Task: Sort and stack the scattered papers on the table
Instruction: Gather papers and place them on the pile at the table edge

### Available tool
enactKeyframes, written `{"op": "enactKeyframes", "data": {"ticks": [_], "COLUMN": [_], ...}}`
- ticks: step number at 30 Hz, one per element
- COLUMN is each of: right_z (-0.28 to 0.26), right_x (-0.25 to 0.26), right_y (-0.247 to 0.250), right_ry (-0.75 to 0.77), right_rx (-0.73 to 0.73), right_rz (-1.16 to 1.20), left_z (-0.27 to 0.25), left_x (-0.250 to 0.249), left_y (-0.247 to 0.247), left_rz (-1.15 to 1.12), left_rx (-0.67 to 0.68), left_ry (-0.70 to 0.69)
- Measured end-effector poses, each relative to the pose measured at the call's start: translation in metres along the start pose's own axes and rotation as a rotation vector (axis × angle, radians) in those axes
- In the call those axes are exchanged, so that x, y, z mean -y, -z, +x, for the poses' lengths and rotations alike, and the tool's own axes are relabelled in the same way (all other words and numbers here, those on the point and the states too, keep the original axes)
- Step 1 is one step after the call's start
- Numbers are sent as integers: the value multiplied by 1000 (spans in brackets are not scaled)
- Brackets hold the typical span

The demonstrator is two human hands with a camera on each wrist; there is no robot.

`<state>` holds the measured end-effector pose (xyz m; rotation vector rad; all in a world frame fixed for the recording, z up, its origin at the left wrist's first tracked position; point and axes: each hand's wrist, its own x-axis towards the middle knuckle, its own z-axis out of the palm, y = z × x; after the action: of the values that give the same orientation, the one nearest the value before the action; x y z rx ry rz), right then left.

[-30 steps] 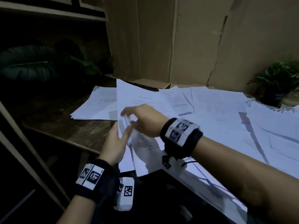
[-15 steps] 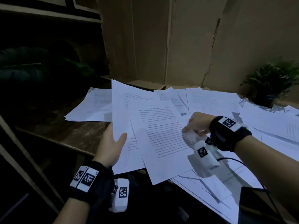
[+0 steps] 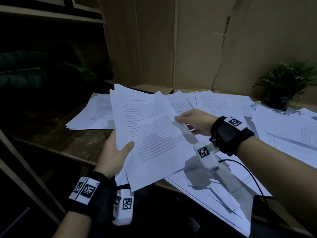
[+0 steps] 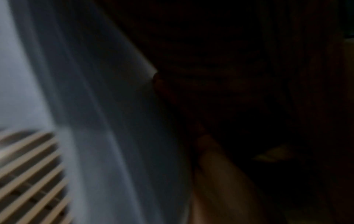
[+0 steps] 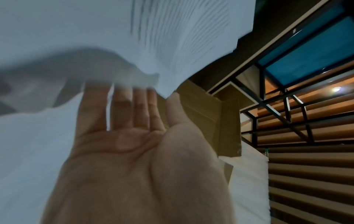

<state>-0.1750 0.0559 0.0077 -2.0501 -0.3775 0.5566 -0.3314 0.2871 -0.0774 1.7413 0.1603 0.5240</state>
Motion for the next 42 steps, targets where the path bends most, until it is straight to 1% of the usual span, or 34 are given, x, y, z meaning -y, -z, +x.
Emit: {"op": "enactKeyframes", "data": {"ticks": [1, 3, 5, 7, 9, 12, 14, 17, 20, 22, 25, 30, 33, 35, 39, 40, 42], "right_z": [-2, -3, -10, -18, -28, -38, -38, -37, -36, -33, -30, -27, -20, -17, -16, -16, -15], "right_x": [0, -6, -20, -36, -51, -67, -73, -74, -69, -68, -69, -72, -69, -56, -2, 15, 49], "right_y": [8, 35, 68, 97, 116, 129, 129, 123, 118, 114, 106, 104, 110, 119, 134, 131, 113], "right_ry": [-16, -67, -122, -202, -292, -379, -381, -338, -361, -383, -376, -299, -192, -90, 157, 232, 411], "right_rx": [-29, -162, -286, -337, -315, -217, -191, -213, -154, -140, -115, -110, -214, -322, -619, -654, -660], "right_rz": [45, 40, -118, -282, -397, -447, -502, -570, -637, -658, -751, -774, -764, -810, -1095, -1168, -1275], "left_z": [1, 4, 7, 9, 12, 14, 15, 14, 12, 11, 10, 8, 7, 8, 10, 10, 9], "left_x": [2, 5, 9, 13, 16, 16, 16, 14, 10, 7, 4, 2, 0, 1, 4, 3, 2], "left_y": [2, 7, 11, 12, 12, 12, 14, 13, 10, 9, 7, 6, 6, 7, 8, 8, 7], "left_rz": [-4, -34, -69, -98, -147, -196, -199, -193, -187, -191, -192, -173, -176, -167, -107, -87, -51], "left_rx": [-27, -91, -147, -187, -218, -226, -222, -208, -204, -206, -203, -192, -175, -161, -93, -69, -28], "left_ry": [2, 11, 26, 54, 93, 129, 137, 149, 146, 147, 150, 126, 115, 108, 90, 80, 67]}}
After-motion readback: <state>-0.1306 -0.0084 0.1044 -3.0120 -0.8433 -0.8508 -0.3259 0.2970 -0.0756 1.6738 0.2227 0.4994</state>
